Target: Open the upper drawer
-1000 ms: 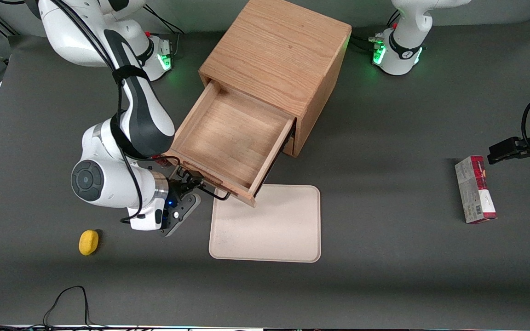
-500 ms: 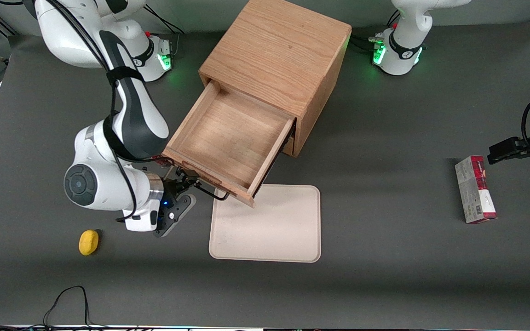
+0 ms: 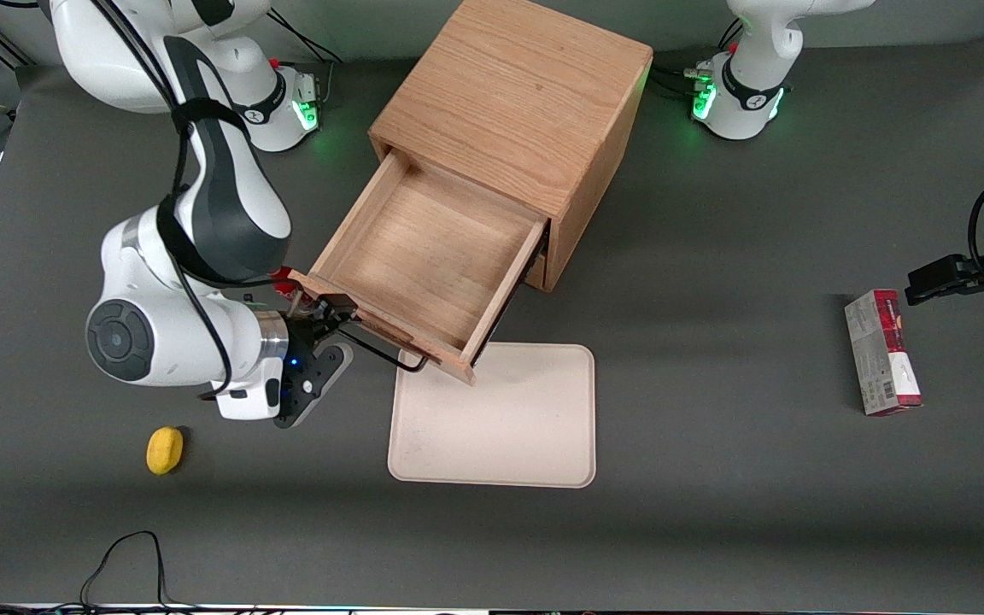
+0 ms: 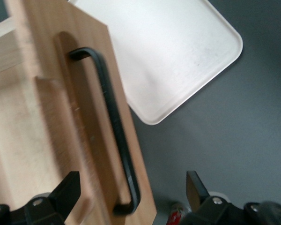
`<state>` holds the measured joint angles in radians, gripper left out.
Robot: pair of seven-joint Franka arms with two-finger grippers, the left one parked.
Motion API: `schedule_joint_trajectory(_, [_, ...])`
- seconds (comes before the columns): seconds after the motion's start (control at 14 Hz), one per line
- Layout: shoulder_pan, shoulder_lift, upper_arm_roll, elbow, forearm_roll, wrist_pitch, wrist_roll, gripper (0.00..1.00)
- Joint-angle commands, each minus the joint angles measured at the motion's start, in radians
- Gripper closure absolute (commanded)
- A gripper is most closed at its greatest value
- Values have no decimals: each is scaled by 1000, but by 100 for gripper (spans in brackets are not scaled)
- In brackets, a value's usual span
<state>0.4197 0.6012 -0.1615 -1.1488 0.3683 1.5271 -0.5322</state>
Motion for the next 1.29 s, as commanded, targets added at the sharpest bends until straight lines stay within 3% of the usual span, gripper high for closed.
schedule_joint_trajectory(0.0, [-28, -58, 5, 29, -17, -83, 7, 0])
schedule_joint_trajectory(0.14, [-25, -142, -4, -32, -84, -132, 37, 0])
schedule_joint_trajectory(0.64, [-13, -316, -213, -261, -137, -110, 40, 0])
schedule_joint_trajectory(0.86, [-2, -368, -219, -305, -219, -105, 232, 0])
schedule_joint_trajectory(1.0, [33, -400, -213, -304, -323, -117, 334, 0])
schedule_joint_trajectory(1.21, [47, -455, -217, -331, -328, -107, 375, 0])
